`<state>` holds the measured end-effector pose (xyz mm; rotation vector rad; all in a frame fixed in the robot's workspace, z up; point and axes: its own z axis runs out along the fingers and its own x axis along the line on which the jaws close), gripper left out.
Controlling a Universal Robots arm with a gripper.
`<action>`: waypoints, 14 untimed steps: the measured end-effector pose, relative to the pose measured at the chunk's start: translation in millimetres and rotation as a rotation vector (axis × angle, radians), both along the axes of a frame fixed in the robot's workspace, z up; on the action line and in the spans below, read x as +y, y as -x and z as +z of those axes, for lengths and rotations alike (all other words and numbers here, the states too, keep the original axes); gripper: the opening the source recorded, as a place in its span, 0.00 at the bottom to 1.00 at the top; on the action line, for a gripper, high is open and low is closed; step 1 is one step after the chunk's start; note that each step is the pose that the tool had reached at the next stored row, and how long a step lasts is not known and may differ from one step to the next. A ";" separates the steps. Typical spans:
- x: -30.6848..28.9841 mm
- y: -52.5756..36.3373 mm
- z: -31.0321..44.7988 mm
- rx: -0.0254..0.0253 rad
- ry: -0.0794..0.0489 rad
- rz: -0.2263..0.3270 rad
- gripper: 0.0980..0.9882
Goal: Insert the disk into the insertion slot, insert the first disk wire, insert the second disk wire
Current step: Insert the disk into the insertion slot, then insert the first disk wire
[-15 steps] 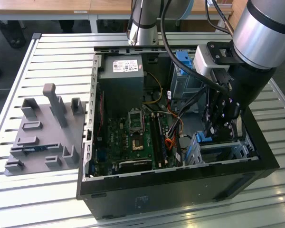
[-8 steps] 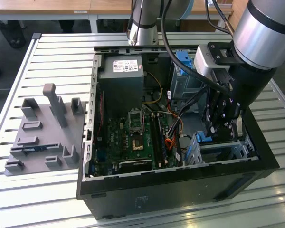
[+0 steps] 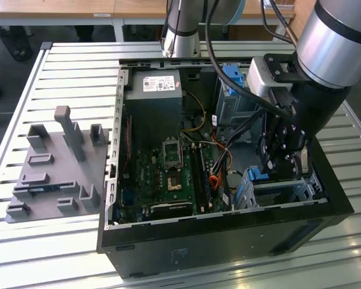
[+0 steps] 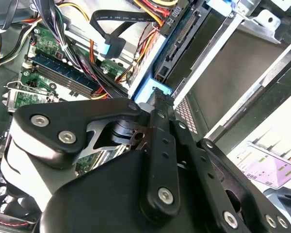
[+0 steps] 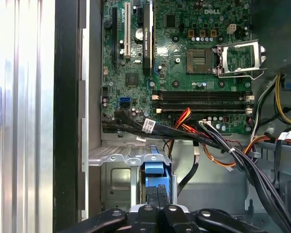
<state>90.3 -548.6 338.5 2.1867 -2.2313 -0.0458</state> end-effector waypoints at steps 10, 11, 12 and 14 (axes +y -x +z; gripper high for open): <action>0.0 -3.9 -0.1 0.0000 0.000 0.000 0.01; 0.0 -4.3 -0.1 0.0000 0.000 0.000 0.01; 0.0 -4.7 -0.1 0.0000 0.000 0.000 0.01; -0.1 -6.1 -0.1 0.0000 0.000 0.000 0.01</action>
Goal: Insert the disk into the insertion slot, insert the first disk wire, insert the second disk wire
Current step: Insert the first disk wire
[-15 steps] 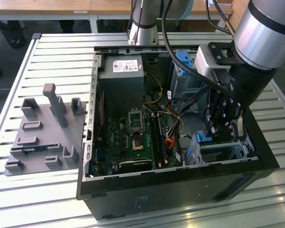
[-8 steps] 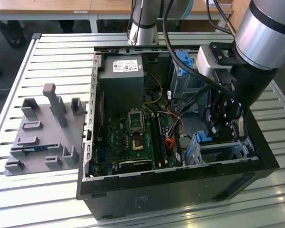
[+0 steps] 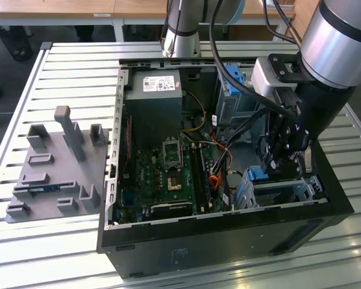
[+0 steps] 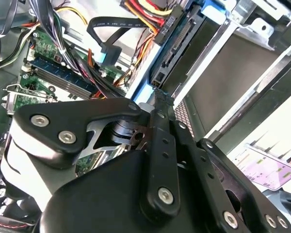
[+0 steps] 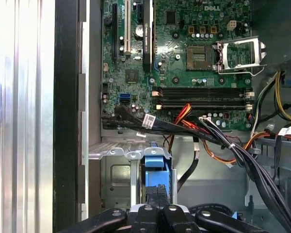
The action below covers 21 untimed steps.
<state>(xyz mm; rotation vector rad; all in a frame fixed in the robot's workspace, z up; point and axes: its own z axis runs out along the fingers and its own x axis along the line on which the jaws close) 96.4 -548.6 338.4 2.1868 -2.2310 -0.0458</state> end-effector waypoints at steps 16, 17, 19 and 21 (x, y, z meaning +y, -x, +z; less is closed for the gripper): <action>0.0 -11.6 18.9 0.0000 0.000 0.000 0.01; 0.1 -11.6 20.8 0.0000 0.000 0.000 0.01; 0.0 -12.3 22.7 0.0000 0.000 0.000 0.01; 0.3 -13.8 22.8 0.0001 0.000 0.000 0.01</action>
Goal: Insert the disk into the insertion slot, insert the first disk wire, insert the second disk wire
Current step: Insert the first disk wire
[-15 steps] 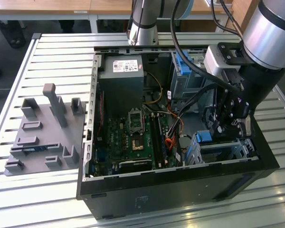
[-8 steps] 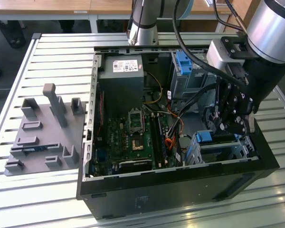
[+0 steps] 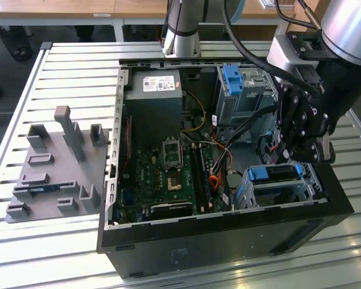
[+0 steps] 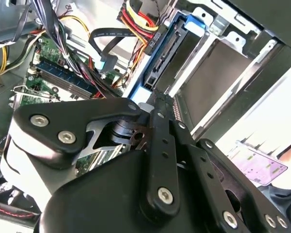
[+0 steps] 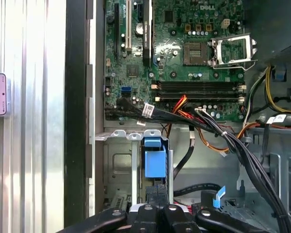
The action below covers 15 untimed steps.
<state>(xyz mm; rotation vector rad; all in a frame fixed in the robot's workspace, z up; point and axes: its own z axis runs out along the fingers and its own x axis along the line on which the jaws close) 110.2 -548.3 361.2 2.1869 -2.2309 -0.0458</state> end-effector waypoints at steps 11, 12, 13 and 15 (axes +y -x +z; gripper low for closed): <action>3.9 -20.5 -0.9 0.0020 -0.002 -0.021 0.01; 4.3 -20.7 -1.0 0.0020 -0.002 -0.028 0.01; 5.2 -20.7 -1.1 0.0020 -0.002 -0.032 0.01; 7.4 -21.0 -1.3 0.0020 -0.002 -0.037 0.07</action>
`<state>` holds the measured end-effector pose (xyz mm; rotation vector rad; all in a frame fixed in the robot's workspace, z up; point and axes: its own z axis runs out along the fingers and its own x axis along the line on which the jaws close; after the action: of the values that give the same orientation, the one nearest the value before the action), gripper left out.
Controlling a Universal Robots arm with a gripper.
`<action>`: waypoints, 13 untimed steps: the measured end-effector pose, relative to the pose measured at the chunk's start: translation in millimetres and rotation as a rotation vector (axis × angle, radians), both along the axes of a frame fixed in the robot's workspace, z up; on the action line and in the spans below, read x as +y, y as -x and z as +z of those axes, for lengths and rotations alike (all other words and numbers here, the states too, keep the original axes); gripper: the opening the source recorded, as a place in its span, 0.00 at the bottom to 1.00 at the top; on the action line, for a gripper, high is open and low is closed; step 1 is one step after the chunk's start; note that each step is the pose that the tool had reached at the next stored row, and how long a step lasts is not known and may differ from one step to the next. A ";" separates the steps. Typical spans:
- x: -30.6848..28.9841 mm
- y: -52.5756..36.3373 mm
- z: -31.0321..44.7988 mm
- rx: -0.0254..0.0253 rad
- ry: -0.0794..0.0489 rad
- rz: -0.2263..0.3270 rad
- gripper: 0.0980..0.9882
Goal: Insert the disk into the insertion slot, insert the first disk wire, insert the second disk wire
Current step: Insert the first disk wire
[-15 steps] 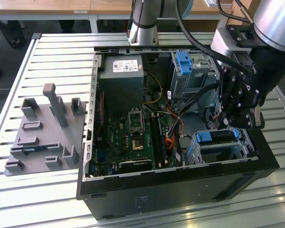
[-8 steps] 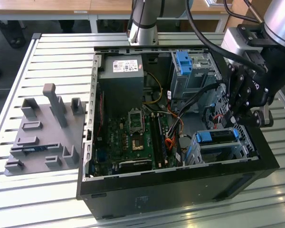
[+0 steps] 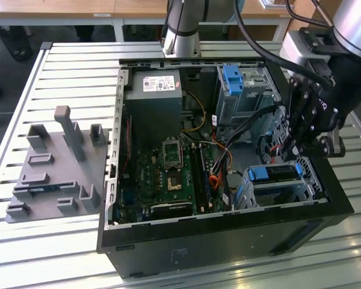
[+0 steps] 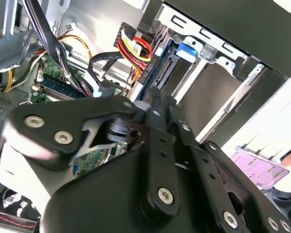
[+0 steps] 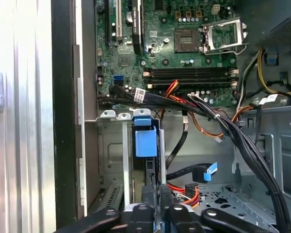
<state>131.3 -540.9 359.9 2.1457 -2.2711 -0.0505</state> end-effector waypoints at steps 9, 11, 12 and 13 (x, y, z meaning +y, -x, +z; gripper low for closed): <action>7.5 -3.8 -1.7 0.0008 -0.004 -0.015 0.22; 9.0 -5.0 -2.1 0.0011 -0.005 -0.017 0.22; 9.8 -5.6 -2.2 0.0012 -0.005 -0.019 0.22; 10.5 -6.2 -2.5 0.0013 -0.006 -0.020 0.22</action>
<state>137.5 -530.4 357.4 2.1246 -2.2952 -0.0589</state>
